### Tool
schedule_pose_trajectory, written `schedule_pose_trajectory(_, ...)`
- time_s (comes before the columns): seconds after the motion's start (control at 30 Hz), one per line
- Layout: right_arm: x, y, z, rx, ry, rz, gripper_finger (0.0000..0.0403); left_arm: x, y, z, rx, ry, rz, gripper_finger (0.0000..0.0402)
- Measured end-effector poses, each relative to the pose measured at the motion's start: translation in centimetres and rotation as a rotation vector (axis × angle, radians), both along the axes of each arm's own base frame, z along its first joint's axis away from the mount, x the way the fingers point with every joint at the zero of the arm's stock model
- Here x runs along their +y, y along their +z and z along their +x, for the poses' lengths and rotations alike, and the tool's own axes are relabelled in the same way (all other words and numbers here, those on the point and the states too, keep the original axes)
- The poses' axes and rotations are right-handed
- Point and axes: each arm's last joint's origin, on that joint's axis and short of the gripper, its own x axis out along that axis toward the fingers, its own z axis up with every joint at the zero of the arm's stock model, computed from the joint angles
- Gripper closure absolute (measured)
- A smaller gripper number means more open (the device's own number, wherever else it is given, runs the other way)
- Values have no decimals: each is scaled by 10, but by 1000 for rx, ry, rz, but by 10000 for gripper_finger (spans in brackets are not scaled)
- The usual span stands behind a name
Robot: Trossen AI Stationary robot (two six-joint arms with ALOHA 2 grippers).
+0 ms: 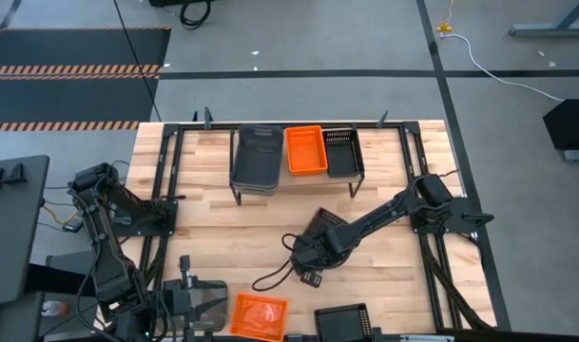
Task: Stack baskets on shelf by color
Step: Stack the top black bin on the black bin on the shelf
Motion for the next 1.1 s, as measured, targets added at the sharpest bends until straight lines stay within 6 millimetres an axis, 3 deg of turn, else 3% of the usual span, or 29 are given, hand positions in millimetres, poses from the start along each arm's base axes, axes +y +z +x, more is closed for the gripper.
schedule_pose_trajectory(0.2, 5, 2, -2, -6, 39, 10, 383, 0, 0, 0, 1, -1, 3, 285)
schedule_pose_trajectory(0.47, 26, 5, 0, -72, 175, 112, 368, 0, 0, 0, 1, -1, 7, 285)
schedule_pose_trajectory(0.67, 35, 16, 3, -103, 217, 159, 386, 0, 0, 0, 1, -1, 6, 285)
schedule_pose_trajectory(0.83, 37, 48, 11, -140, 306, 104, 384, 0, 0, 0, 1, -1, 6, 285)
schedule_pose_trajectory(1.1, 38, 133, 26, -348, 458, 22, 383, 0, 0, 0, 1, -2, 7, 285)
